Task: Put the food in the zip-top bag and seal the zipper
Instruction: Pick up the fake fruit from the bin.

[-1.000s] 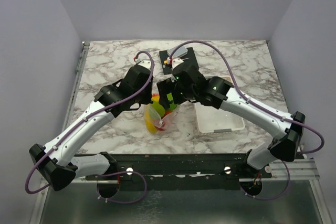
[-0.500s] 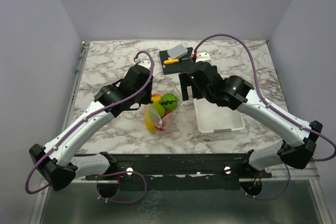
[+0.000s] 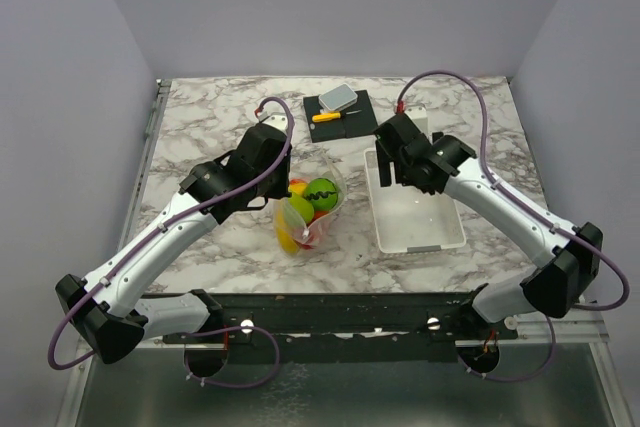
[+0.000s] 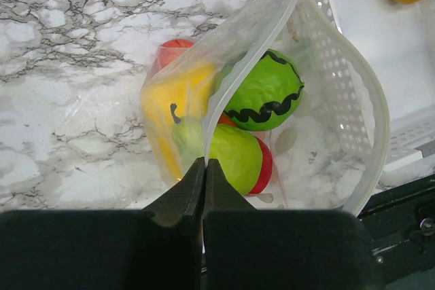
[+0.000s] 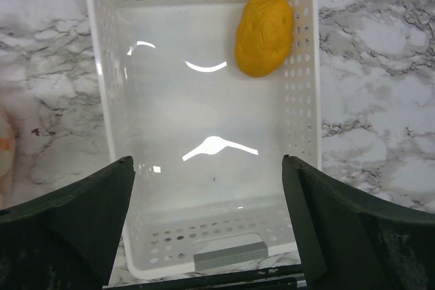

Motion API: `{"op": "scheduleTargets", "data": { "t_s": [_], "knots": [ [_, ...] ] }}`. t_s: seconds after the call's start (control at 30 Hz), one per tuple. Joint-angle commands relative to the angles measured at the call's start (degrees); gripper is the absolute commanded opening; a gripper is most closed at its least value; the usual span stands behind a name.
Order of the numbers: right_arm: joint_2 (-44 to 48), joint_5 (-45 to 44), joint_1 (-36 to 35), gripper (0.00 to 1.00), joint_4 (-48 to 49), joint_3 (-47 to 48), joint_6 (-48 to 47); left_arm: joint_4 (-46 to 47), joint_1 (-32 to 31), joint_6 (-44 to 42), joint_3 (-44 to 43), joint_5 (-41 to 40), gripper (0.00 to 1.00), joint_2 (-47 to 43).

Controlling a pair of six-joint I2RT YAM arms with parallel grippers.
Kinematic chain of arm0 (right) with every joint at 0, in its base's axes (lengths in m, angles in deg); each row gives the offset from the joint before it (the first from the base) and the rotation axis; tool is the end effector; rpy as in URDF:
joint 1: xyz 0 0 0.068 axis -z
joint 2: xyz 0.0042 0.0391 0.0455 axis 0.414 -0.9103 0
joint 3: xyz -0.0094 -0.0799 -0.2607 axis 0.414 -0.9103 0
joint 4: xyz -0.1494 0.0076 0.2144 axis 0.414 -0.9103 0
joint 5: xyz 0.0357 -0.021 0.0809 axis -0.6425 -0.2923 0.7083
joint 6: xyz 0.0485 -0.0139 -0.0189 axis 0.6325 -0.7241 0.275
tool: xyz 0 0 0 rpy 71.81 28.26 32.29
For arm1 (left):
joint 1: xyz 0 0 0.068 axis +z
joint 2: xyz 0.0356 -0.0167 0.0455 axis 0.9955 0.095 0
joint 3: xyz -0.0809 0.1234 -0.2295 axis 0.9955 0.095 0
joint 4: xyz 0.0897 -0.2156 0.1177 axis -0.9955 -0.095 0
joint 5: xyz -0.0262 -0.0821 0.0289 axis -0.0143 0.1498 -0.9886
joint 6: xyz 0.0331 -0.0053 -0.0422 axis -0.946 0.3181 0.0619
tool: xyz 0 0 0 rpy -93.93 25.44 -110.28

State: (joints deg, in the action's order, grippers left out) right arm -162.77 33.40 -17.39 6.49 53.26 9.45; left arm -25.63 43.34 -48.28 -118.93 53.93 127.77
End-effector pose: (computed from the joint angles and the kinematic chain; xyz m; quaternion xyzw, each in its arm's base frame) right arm 0.2246 0.1745 0.3405 -0.0368 0.9230 -0.0798 0.3746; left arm 0.1828 -0.1504 0.3649 0.0952 0.9086 -0.1343 0.3839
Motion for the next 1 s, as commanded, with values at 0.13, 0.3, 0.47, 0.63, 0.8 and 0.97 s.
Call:
{"op": "scheduleTargets", "data": {
  "t_s": [0.13,0.3,0.47,0.63,0.8,0.97],
  "knots": [
    [-4.60,-0.85,6.60,0.93,3.95,-4.38,-1.05,-0.02,-0.01,-0.66,0.43,0.50,0.00,-0.14],
    [-7.49,0.87,10.57,0.93,7.51,-5.49,-0.55,0.03,0.00,-0.72,0.44,0.45,0.00,0.17],
    [-11.08,1.54,13.87,0.93,11.04,-5.73,-0.06,0.08,0.01,-0.95,0.35,0.46,0.00,0.47],
    [-14.21,1.70,15.56,0.93,14.49,-5.78,0.10,0.04,-0.01,-1.33,0.37,0.22,0.00,0.70],
    [-16.45,1.54,17.43,0.93,16.56,-5.80,0.24,0.05,-0.01,-1.52,0.42,0.06,0.00,0.81],
    [-18.41,1.51,18.64,0.93,18.02,-6.34,0.85,0.08,-0.01,-1.59,0.70,-0.07,0.00,0.80]
  ]
}}
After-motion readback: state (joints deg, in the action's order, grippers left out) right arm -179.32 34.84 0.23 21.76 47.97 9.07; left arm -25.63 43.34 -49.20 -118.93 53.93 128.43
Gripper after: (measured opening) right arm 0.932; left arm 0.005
